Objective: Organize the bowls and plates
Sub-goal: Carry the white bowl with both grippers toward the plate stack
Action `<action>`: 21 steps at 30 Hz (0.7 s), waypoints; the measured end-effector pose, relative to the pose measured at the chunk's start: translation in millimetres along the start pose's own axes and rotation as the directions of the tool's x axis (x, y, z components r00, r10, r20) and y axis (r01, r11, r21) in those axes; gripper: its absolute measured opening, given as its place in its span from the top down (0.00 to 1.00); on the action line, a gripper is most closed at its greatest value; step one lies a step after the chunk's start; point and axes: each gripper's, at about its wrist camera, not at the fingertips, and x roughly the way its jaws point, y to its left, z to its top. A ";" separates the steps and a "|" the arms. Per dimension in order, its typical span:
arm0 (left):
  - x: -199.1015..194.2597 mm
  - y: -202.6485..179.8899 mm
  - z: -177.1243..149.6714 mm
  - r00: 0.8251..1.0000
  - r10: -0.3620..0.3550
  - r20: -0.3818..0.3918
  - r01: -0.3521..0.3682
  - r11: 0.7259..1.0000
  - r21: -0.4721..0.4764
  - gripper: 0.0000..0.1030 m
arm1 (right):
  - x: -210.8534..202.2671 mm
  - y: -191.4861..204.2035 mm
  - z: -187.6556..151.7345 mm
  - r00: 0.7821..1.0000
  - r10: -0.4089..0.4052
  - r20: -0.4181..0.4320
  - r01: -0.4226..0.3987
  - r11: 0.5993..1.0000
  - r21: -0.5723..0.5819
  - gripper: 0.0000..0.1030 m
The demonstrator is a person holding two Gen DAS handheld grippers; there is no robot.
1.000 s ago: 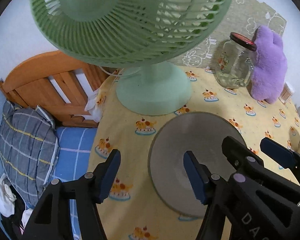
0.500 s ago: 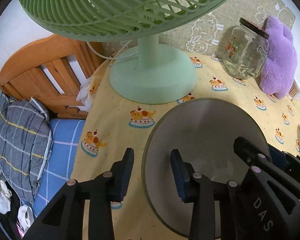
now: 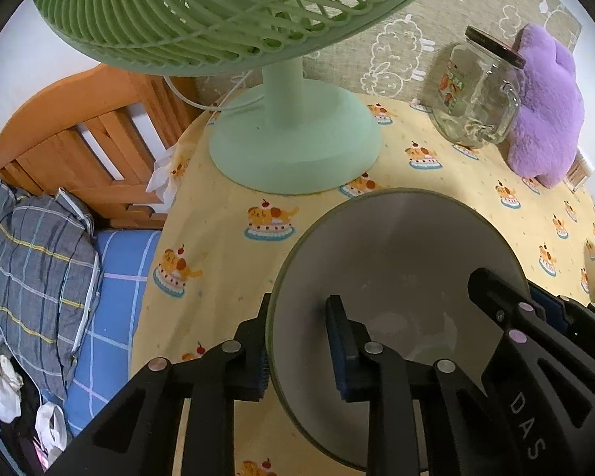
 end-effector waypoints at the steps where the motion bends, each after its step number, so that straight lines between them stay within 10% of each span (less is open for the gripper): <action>1: -1.2 -1.3 -1.9 1.000 0.000 -0.003 0.000 1.000 0.000 0.78 | -1.6 -1.8 -2.0 1.000 -0.001 -0.002 0.001 1.000 -0.002 0.81; 21: -41.0 -63.5 -58.5 0.998 -0.011 -0.056 0.011 1.000 0.002 0.78 | -47.3 -67.3 -57.2 0.999 -0.009 -0.031 0.009 1.000 0.024 0.81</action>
